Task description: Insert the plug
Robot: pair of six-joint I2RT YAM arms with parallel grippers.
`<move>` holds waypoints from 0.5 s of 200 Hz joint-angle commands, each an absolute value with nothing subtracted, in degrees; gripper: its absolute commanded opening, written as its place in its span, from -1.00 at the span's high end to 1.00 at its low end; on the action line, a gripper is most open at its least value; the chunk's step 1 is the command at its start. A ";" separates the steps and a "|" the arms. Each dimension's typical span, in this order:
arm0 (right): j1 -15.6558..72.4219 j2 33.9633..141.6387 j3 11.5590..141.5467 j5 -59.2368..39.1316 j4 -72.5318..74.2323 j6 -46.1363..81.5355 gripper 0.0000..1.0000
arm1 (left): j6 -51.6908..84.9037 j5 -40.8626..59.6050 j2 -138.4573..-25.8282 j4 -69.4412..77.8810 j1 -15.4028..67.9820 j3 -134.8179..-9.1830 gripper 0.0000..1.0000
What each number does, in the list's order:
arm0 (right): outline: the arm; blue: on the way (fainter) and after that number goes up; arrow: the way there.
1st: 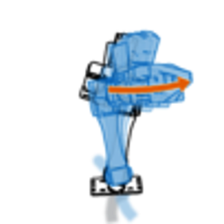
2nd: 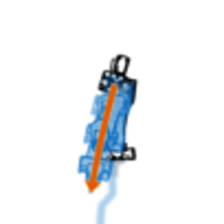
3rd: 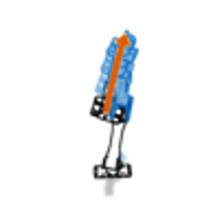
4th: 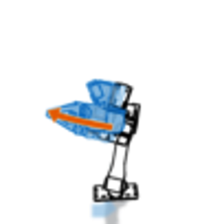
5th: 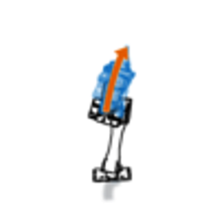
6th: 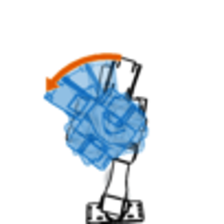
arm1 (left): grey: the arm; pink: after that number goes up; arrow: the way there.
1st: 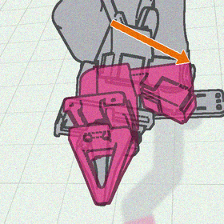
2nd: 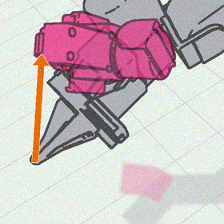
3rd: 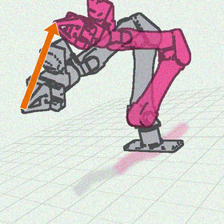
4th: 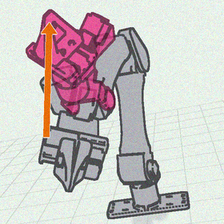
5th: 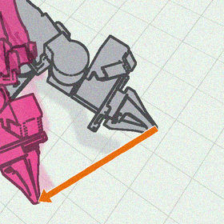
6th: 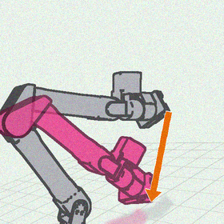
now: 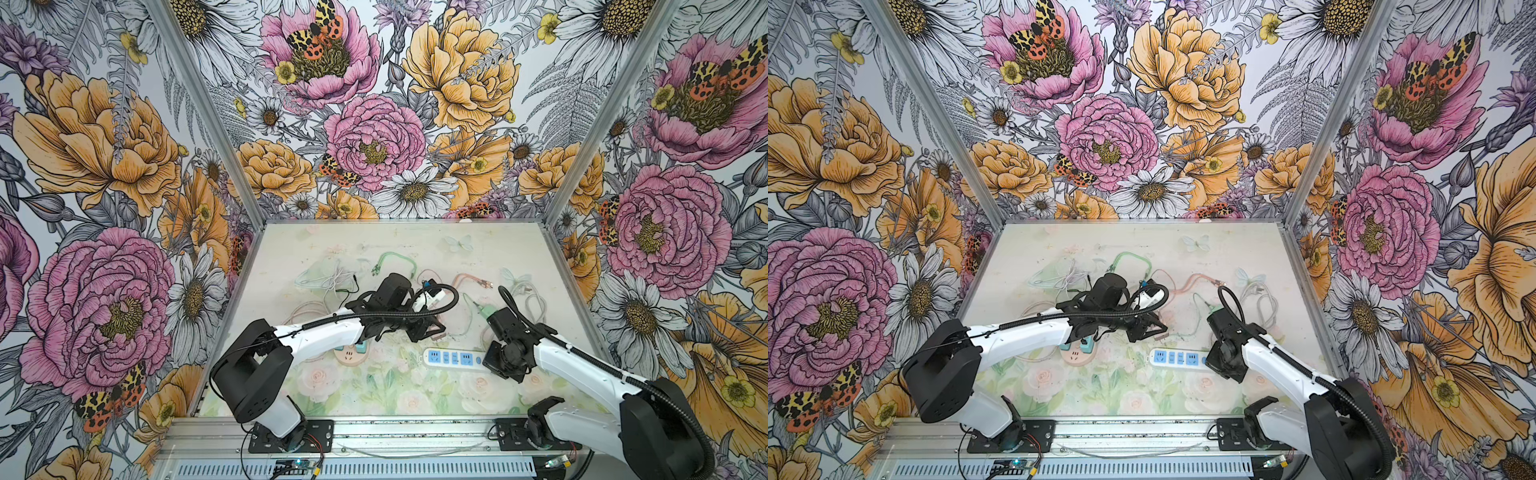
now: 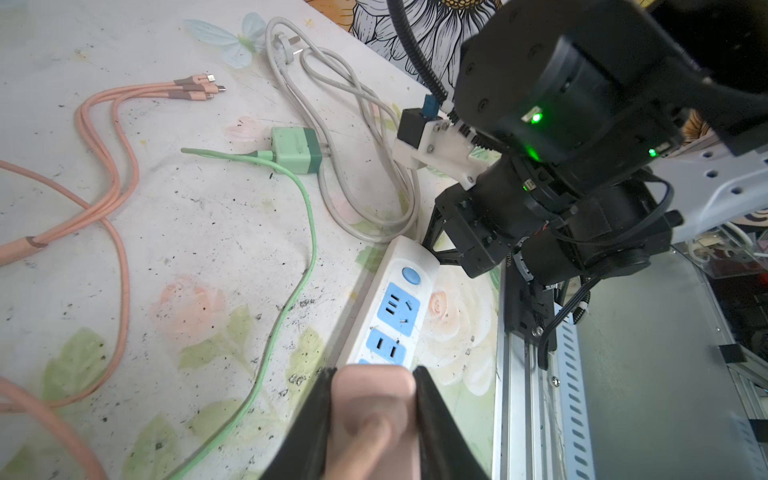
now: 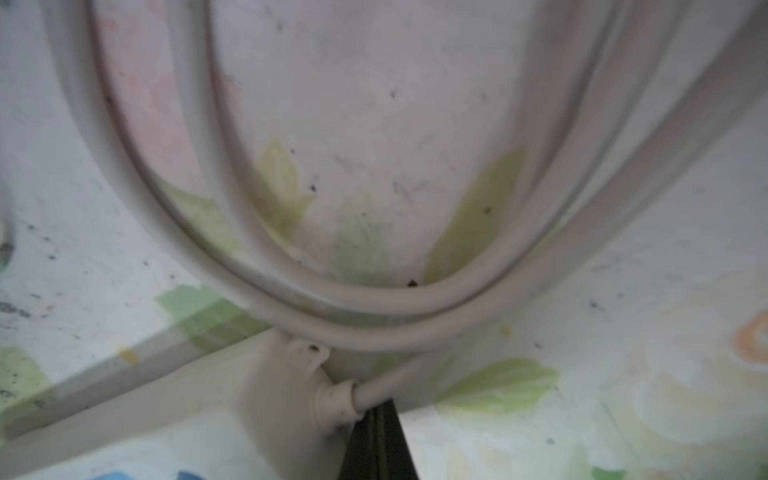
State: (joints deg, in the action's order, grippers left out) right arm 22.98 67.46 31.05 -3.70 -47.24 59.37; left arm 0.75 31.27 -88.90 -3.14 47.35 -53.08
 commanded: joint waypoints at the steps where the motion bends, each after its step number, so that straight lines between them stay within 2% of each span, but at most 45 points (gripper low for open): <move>1: 23.39 68.91 34.94 -2.07 -43.07 56.68 1.00 | -3.30 27.30 -87.61 -0.25 48.39 -51.68 0.56; 63: 22.04 62.93 36.74 1.58 -43.42 50.01 1.00 | -8.70 20.68 -91.14 -0.34 51.33 -50.70 0.56; 100: 20.92 62.80 39.84 0.92 -43.33 45.55 0.97 | -9.60 20.18 -91.62 1.42 51.39 -49.32 0.56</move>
